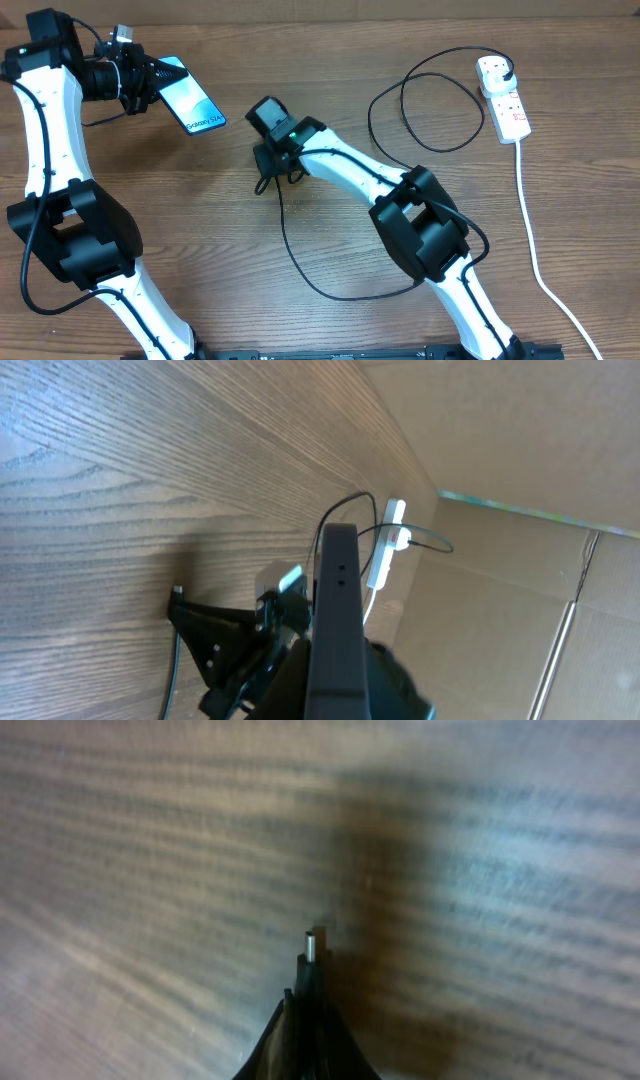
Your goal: Plug charger to phone and switch on socket
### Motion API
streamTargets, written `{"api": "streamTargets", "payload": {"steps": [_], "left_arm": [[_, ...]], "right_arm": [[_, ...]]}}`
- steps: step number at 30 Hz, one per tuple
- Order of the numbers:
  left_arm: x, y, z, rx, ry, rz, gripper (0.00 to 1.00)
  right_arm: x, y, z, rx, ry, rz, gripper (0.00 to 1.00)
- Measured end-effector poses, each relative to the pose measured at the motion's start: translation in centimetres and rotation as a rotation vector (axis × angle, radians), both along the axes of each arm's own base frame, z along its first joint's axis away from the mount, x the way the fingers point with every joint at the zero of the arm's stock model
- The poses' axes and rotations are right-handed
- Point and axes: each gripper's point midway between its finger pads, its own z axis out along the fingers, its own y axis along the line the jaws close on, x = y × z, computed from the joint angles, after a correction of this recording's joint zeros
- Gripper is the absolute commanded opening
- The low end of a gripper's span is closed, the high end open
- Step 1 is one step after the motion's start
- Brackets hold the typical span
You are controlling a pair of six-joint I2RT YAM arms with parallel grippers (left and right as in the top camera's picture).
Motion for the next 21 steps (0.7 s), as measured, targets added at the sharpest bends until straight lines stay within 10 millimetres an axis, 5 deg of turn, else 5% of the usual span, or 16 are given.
{"api": "streamTargets", "payload": {"steps": [11,21], "left_arm": [[-1.6,-3.1,1.7,-0.118,-0.041,-0.118,0.04],[-2.6,-5.4,4.1,-0.248,-0.134,-0.212,0.04]], "right_arm": [[-1.0,-4.6,1.4,0.217,0.344,-0.003,0.04],[-3.6,-4.0,13.4,0.386,0.286,0.121,0.04]]}}
